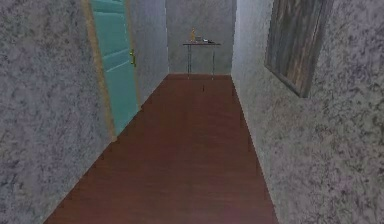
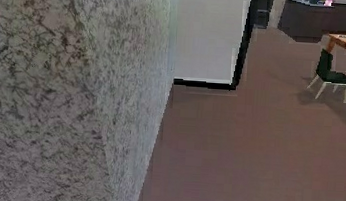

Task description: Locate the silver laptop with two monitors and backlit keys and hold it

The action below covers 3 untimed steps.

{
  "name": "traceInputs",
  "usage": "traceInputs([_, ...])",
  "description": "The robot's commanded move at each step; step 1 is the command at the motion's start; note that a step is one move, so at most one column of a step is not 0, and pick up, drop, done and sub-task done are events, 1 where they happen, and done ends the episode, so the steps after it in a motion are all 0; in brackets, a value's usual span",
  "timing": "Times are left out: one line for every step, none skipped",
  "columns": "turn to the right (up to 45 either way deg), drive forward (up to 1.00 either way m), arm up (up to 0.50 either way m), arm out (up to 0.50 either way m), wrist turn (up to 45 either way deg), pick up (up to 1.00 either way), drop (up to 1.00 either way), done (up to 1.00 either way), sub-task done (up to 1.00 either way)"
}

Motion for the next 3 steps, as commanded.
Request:
traceInputs([3.0,0.0,0.0,0.0,0.0,0.0,0.0,0.0,0.0])
traceInputs([0.0,0.15,0.0,0.0,0.0,0.0,0.0,0.0,0.0])
traceInputs([3.0,0.0,0.0,0.0,0.0,0.0,0.0,0.0,0.0])
